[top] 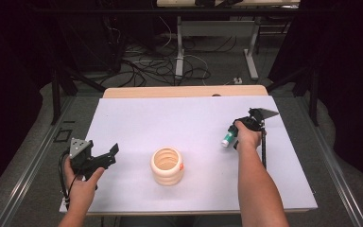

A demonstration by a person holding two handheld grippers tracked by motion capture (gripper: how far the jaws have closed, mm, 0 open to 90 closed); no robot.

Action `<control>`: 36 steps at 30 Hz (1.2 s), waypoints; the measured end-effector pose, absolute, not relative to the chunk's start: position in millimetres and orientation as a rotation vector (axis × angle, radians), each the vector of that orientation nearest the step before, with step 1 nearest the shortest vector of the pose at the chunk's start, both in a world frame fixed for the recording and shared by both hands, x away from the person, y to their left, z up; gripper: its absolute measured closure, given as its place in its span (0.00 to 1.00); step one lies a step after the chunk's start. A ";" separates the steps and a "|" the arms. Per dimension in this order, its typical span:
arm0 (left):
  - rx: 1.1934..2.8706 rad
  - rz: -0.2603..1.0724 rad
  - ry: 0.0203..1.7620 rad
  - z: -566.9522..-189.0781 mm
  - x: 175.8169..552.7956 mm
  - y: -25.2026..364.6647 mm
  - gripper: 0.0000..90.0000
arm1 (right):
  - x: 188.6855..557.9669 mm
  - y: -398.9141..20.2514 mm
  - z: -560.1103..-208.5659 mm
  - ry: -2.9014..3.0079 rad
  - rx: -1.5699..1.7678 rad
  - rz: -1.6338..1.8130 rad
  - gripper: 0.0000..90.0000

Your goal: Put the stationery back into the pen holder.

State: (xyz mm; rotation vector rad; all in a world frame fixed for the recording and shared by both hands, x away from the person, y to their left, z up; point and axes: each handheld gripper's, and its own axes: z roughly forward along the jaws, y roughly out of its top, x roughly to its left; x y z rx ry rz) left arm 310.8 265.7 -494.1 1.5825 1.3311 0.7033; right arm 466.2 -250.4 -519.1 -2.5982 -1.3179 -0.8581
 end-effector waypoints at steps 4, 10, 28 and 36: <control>1.587 0.702 1.332 -494.4 310.7 265.3 0.03 | 467.0 -244.7 -516.3 -1.361 -2.546 -0.941 0.73; 1.593 0.706 1.325 -494.2 310.9 264.5 0.03 | 466.9 -237.1 -510.6 -1.431 -2.512 -1.079 0.73; 1.598 0.712 1.330 -495.7 312.3 262.8 0.03 | 457.8 -200.4 -489.6 -1.996 -2.265 -1.295 0.73; 1.603 0.714 1.335 -495.2 312.0 263.2 0.05 | 447.1 -175.7 -476.7 -2.267 -2.093 -1.409 0.73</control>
